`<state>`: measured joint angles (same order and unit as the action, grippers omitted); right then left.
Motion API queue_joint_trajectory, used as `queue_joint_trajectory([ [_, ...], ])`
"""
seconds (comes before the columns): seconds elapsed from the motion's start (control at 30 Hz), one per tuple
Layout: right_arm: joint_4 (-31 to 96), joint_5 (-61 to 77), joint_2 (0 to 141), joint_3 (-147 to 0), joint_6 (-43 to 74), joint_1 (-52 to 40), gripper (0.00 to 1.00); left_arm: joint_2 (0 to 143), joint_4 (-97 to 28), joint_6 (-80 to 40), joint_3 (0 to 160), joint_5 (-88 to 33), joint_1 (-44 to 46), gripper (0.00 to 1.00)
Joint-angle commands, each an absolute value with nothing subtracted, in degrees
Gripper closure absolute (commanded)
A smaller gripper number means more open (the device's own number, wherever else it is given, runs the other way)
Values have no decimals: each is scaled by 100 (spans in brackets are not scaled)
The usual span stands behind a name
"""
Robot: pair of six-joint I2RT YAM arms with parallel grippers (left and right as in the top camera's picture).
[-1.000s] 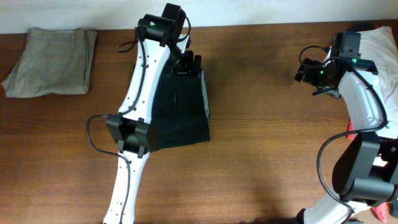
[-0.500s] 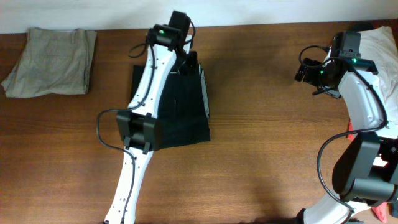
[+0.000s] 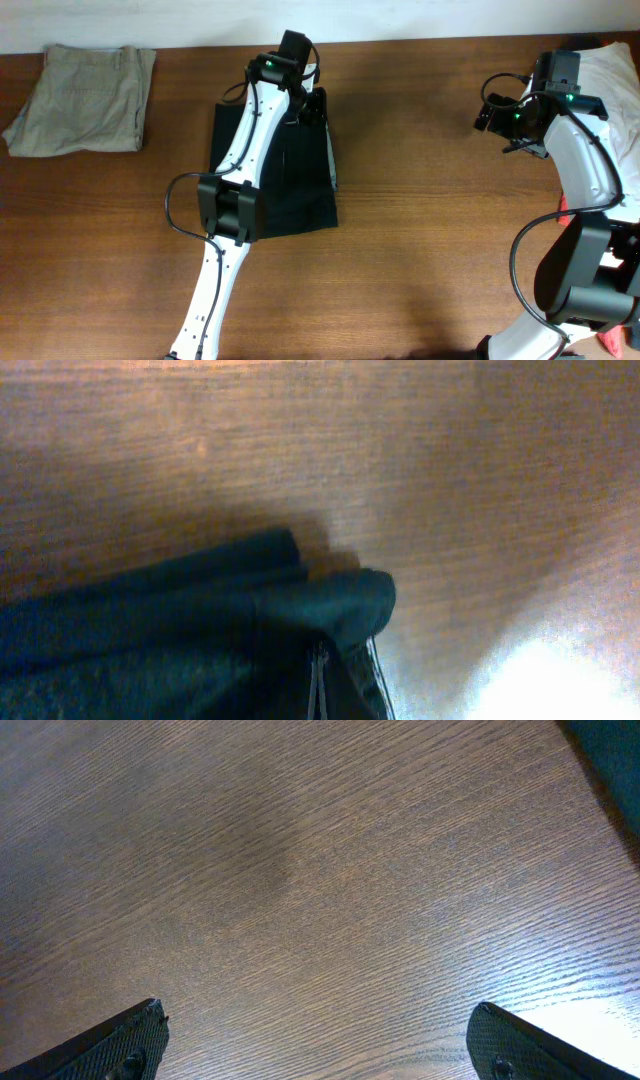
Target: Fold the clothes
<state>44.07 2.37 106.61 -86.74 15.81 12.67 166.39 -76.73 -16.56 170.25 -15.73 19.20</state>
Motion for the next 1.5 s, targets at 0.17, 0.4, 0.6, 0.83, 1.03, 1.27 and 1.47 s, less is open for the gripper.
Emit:
queue_joint_trajectory([
  [0.17,4390,189,10547,-8781,1542,1282,1,14932,-9660,-1450,17565,-1525,1874,65],
  [0.4,4392,189,10547,-8781,1542,1282,1,14868,-9673,-578,17015,-2375,2346,72],
  [0.6,4390,189,10547,-8781,1542,1282,1,14562,-9675,-550,16300,-1761,2536,99],
  [0.83,4390,189,10547,-8781,1542,1282,1,13996,-9673,-552,14202,-956,2480,99],
  [1.03,4390,189,10547,-8781,1542,1282,1,13996,-8825,-550,12993,-1345,2392,99],
  [1.27,4390,189,10547,-8781,1542,1282,1,13996,-8311,-545,12136,-1874,2589,99],
  [1.47,4390,189,10547,-8781,1542,1282,1,13996,-8534,-548,12110,-1876,2773,99],
])
